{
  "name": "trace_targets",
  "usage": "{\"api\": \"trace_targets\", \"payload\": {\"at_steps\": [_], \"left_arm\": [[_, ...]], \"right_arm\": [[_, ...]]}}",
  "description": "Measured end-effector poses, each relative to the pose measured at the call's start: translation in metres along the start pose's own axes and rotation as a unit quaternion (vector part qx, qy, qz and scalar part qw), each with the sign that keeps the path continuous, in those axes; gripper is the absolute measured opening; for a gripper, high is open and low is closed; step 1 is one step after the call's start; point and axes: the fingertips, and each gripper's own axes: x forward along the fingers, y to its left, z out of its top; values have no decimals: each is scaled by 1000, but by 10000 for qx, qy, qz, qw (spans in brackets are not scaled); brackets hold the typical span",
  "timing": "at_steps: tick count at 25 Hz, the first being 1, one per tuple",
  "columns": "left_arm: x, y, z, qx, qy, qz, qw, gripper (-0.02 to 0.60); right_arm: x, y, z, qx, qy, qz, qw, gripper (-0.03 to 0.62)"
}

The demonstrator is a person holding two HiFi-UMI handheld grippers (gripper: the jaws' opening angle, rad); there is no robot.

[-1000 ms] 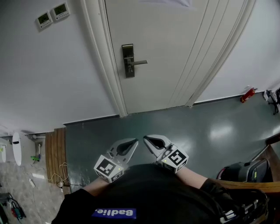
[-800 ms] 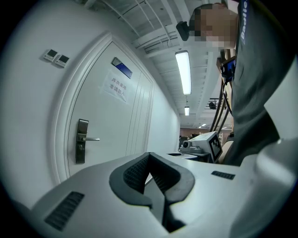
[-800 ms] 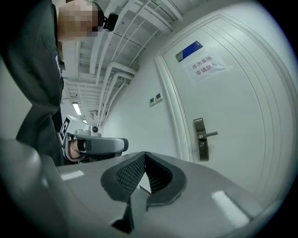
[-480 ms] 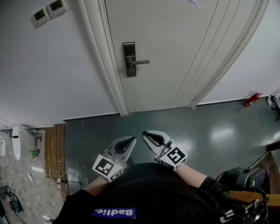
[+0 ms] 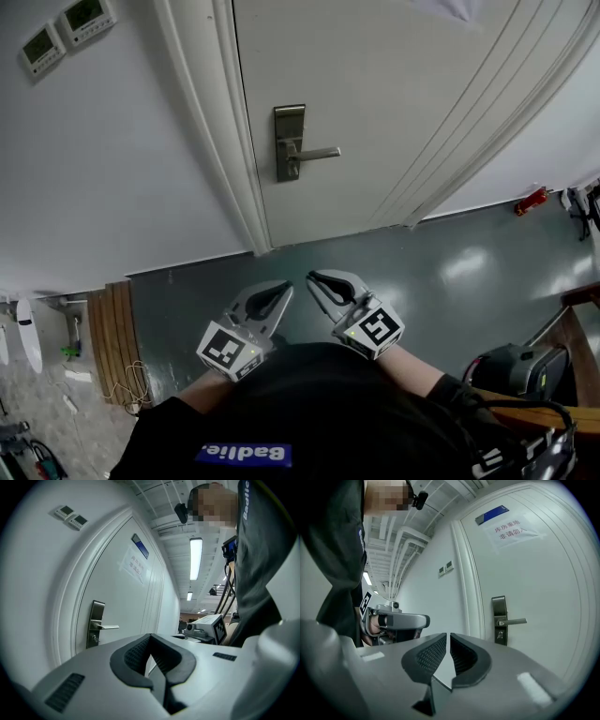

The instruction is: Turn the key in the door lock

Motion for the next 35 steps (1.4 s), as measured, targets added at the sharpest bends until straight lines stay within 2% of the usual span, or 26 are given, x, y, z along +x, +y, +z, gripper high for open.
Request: {"api": "trace_targets", "payload": {"at_steps": [3,10,13,15,18,20,23,26,31,33,35], "left_arm": [[5,35,7,-38,1,-174,9998,-6],[6,95,17,-59,54,-494,9987,-6],[9,103,18,-134,61,-537,9984,-6],[11,106,17,-124,104,-563,9983,-6],[15,112,17,-97,159,-477,9987,-7],[18,115,18,-80,169,-380,9991,-8],[25,116,17,-24,209,-257,9994,-6],[30,119,18,-19,261,-111,9996,-8],[34,121,11,-87,407,-4,9991,-6],[34,124,9,-94,420,76,9990,-6],[33,128,8,-88,437,154,9989,-6]], "right_arm": [[33,-14,2,-106,93,-207,9997,3],[91,-49,-1,-784,503,-858,9919,5],[98,-68,-4,-771,588,-1058,9896,5],[101,-84,-6,-521,559,-1113,9908,5],[105,-107,-12,-33,507,-1162,9919,30],[109,-121,-17,-34,575,-1194,9912,55],[118,-139,-24,-525,879,-1242,9870,98],[129,-154,-30,-1110,1190,-1219,9791,114],[148,-182,-44,-2036,1697,-1275,9558,129],[155,-191,-50,-2077,1770,-1270,9536,129],[160,-201,-54,-1585,1650,-1300,9648,129]]}}
